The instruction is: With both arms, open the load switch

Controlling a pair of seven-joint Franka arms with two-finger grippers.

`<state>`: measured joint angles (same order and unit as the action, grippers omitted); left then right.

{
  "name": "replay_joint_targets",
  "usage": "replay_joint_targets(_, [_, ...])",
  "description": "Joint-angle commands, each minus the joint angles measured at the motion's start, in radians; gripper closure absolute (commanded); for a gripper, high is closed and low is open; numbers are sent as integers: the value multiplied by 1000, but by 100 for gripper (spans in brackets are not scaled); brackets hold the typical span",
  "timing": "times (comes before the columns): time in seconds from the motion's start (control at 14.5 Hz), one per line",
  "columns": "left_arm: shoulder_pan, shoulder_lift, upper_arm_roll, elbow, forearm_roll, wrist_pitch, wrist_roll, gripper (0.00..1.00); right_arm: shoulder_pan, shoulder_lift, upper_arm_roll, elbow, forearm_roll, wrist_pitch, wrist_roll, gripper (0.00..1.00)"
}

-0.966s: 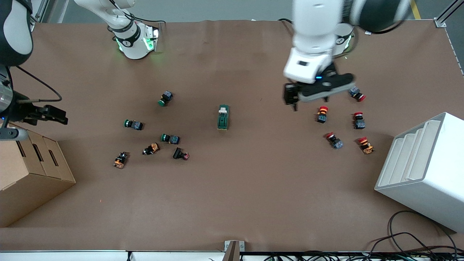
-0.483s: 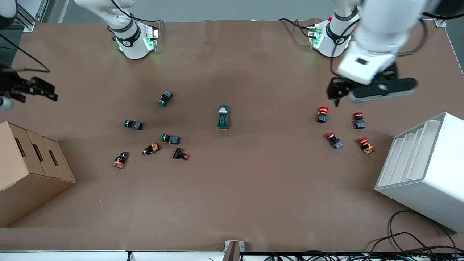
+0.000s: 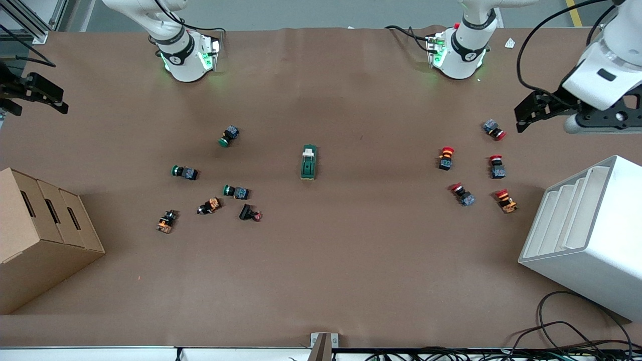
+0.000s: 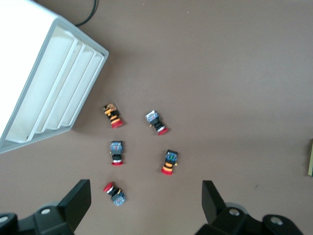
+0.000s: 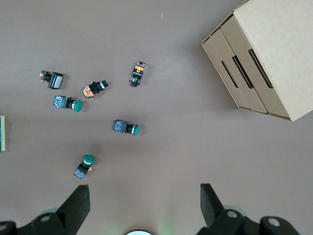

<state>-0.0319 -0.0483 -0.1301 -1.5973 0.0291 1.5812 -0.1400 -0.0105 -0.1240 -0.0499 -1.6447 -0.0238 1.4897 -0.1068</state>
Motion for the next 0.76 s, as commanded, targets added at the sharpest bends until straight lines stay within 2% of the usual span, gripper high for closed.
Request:
replay_joint_targets(0.0, [1,-79,30,-87,-64,-3,31,0,7,-25,-4,-33,-10,26,-7,0])
replay_joint_targets(0.34, [7,-85,43,-76,-58,-4,103,0,6,-29,-4,-34,13,18,4,0])
replay_joint_targets(0.48, [7,-71,43,-49,-57,-6,102,0,-2,-31,-25,-35,65,1,7,0])
replay_joint_targets(0.69, [4,-70,43,-33,-6,-12,102,0,0,-32,-24,-34,65,-19,7,0])
